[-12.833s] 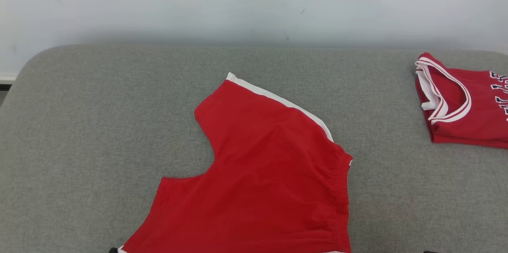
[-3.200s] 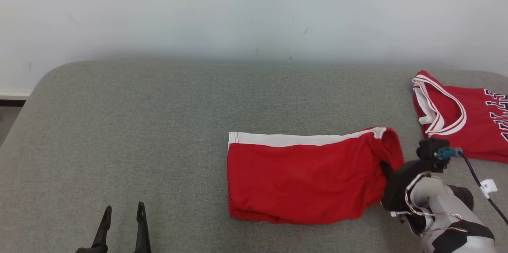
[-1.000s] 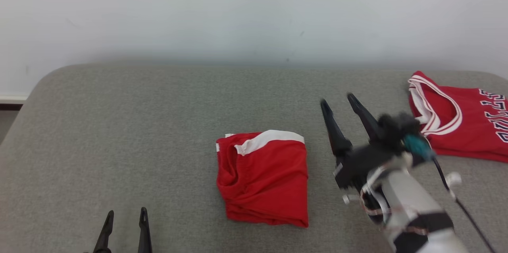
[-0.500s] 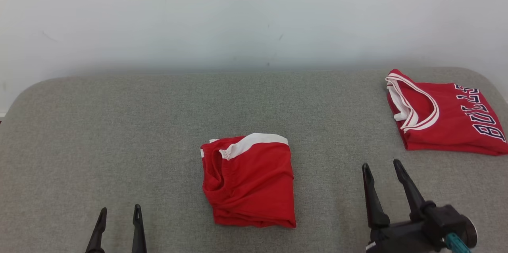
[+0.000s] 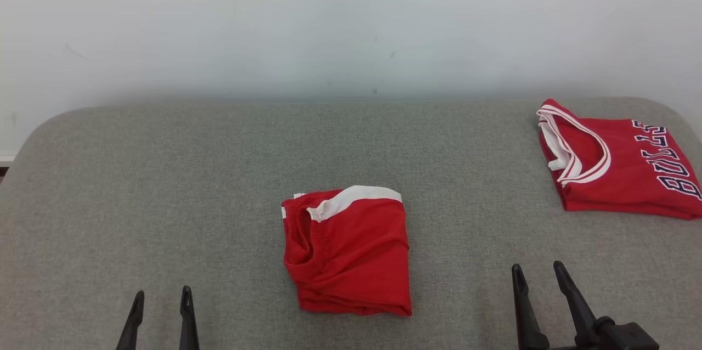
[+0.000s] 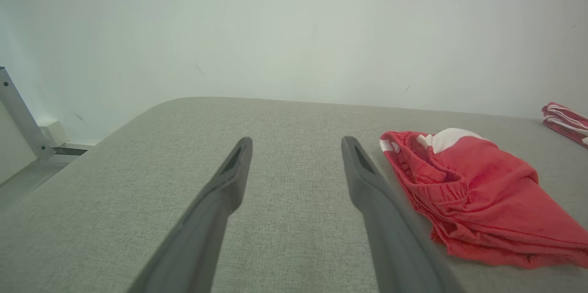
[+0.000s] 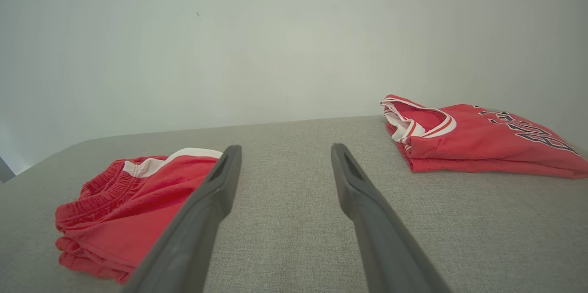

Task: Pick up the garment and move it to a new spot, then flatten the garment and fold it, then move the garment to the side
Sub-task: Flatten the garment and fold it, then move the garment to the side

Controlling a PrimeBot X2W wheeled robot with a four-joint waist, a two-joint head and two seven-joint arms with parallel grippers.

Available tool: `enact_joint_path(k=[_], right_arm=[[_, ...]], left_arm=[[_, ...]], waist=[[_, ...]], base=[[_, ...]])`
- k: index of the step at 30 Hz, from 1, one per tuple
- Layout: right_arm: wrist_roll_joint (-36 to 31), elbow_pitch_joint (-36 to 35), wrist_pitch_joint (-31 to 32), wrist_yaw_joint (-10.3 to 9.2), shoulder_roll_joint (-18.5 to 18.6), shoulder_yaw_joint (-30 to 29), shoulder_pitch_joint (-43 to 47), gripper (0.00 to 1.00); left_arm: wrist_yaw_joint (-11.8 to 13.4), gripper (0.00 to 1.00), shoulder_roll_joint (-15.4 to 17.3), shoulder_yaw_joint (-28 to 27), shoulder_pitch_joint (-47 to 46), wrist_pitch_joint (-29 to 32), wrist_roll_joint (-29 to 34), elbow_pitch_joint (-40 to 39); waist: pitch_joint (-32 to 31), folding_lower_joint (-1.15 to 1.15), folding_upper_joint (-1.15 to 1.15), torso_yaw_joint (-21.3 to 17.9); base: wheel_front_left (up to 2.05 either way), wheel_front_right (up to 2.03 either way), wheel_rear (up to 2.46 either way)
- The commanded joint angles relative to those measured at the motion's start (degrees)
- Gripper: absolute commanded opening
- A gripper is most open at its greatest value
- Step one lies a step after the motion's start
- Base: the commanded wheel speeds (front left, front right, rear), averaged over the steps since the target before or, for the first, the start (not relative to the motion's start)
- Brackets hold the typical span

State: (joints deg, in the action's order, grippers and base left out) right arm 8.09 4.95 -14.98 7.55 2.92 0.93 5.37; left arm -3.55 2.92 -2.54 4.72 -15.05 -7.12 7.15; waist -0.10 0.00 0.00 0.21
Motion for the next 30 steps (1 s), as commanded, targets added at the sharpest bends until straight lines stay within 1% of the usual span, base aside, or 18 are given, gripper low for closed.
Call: enact_joint_path(k=[1,10,30], right_arm=[[0.95,0.38,-0.22,-0.18,-0.08,-0.14,0.69,1.00],[0.92,2.21,-0.22,-0.18,-0.08,0.70,1.04,1.00],[1.06,2.98,-0.22,-0.18,-0.08,0.50,0.73,1.00]], left_arm=[[-0.32,1.00,-0.04,-0.02,1.04,-0.19,-0.90,-0.26],[-1.32,1.00,-0.04,1.34,1.32,-0.19,-0.97,0.71],[-0.99,1.00,-0.05,1.01,0.90,-0.19,-1.33,1.28]], waist=[[0.00,0.00,0.00,0.03],[0.07,0.00,0.00,0.18],[0.09,0.00,0.00,0.08]], base=[[0.00,0.00,0.00],[0.00,0.00,0.00],[0.00,0.00,0.00]])
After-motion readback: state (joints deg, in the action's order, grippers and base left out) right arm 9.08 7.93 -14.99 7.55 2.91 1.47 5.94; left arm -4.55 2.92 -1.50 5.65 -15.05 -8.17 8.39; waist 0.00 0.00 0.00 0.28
